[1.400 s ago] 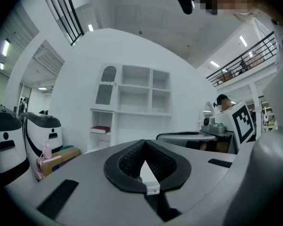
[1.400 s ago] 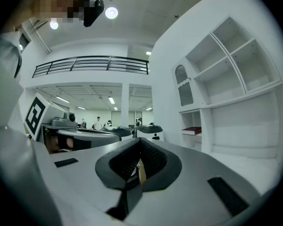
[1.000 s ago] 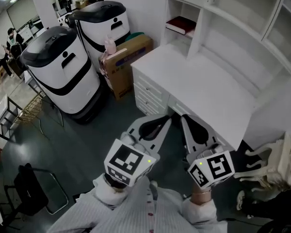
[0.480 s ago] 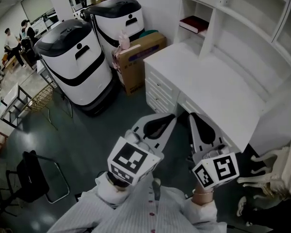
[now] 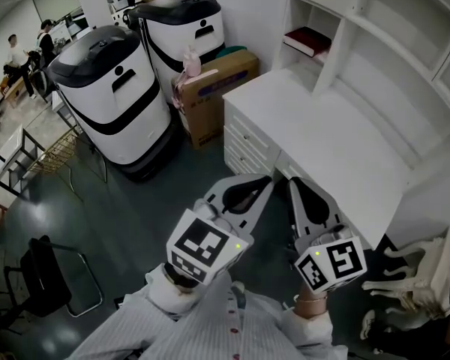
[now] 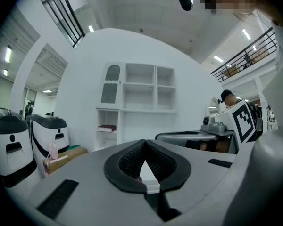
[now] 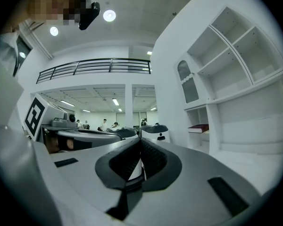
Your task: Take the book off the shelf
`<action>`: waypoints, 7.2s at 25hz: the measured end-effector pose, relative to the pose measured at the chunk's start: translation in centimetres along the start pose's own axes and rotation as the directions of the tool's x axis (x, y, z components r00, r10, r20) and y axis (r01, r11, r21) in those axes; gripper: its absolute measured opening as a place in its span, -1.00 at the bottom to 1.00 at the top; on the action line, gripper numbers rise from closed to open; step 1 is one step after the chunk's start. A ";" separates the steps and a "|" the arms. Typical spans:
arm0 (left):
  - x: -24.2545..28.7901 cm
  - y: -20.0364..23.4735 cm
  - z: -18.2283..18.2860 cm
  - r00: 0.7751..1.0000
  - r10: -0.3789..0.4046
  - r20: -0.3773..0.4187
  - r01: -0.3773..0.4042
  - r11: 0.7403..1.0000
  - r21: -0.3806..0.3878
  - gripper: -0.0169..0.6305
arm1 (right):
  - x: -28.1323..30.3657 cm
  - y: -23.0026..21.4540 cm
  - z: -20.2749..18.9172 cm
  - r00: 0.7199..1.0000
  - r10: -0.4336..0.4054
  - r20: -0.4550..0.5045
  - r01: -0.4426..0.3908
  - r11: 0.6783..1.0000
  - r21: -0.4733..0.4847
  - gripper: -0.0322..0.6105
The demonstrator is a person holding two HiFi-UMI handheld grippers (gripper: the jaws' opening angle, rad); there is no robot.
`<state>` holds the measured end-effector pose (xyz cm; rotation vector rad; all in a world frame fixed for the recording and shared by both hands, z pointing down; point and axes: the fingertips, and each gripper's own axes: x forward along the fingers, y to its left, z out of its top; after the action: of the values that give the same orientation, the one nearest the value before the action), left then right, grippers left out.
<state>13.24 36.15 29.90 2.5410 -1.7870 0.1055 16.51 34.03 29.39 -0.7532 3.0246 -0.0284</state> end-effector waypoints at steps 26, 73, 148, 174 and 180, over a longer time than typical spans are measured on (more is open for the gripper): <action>9.2 23.1 1.9 0.994 -0.100 0.033 0.100 0.995 0.020 -0.91 | 22.6 -6.1 0.2 0.992 -0.124 -0.032 0.121 0.990 -0.067 -0.86; 40.3 33.8 3.7 0.986 -0.164 -0.011 0.163 0.987 -0.009 -0.91 | 35.3 -37.8 -0.6 0.961 -0.256 -0.103 0.255 0.967 -0.019 -0.86; 58.6 41.8 -5.4 0.938 -0.348 -0.001 0.249 0.675 -0.694 0.08 | 41.1 -49.1 -5.1 0.920 -0.318 -0.229 0.327 0.945 0.000 -0.86; 60.5 42.6 -5.3 0.918 -0.394 0.037 0.267 0.546 -0.794 0.23 | 41.2 -50.4 -6.1 0.908 -0.337 -0.249 0.352 0.936 0.020 -0.86; 61.7 43.3 -5.0 0.924 -0.378 0.051 0.252 0.504 -0.826 0.24 | 41.1 -51.0 -6.5 0.900 -0.348 -0.261 0.365 0.931 0.016 -0.86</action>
<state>-6.86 -36.11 38.99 1.9918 -0.9009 -0.4586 3.97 -30.23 36.33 -1.3874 3.0442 -0.2472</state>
